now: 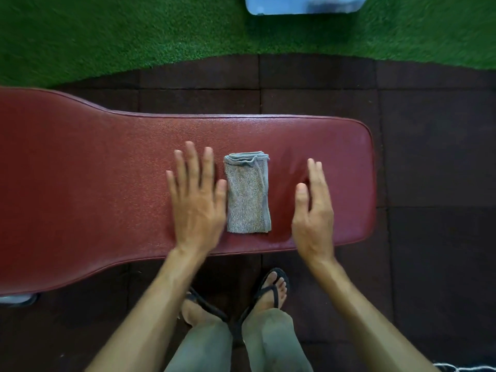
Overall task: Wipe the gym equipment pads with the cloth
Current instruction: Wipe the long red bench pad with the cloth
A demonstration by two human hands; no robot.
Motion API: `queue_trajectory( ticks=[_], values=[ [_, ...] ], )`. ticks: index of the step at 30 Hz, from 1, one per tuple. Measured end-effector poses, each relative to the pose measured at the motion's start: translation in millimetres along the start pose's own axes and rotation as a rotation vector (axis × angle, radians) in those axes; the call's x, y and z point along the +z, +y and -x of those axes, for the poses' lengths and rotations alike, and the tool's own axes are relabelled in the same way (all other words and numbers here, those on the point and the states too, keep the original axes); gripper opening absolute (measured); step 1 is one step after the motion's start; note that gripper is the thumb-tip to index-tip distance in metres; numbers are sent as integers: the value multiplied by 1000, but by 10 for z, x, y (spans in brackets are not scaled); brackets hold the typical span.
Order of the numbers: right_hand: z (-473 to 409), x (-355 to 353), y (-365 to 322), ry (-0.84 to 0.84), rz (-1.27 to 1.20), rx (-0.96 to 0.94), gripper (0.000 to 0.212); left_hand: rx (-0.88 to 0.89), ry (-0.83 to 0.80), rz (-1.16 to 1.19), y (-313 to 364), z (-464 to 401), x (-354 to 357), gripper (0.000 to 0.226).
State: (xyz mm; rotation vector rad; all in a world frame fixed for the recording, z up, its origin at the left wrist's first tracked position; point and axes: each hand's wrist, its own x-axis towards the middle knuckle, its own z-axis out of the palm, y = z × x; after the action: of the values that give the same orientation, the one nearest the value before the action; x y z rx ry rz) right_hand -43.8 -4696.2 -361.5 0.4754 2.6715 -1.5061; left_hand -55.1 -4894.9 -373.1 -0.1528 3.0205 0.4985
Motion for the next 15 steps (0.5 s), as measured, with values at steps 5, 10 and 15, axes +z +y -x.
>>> queue_trajectory(
  ticks=[5,10,15],
  values=[
    [254,763,-317,-145,355,-137,58,17,-24,-259,-266,-70,42,61],
    [410,701,8,-159,596,-186,59,14,-4,-264,-293,-69,51,60],
    [-29,-153,587,-61,665,48,64,9,5,-277,-255,-62,62,62]
  ],
)
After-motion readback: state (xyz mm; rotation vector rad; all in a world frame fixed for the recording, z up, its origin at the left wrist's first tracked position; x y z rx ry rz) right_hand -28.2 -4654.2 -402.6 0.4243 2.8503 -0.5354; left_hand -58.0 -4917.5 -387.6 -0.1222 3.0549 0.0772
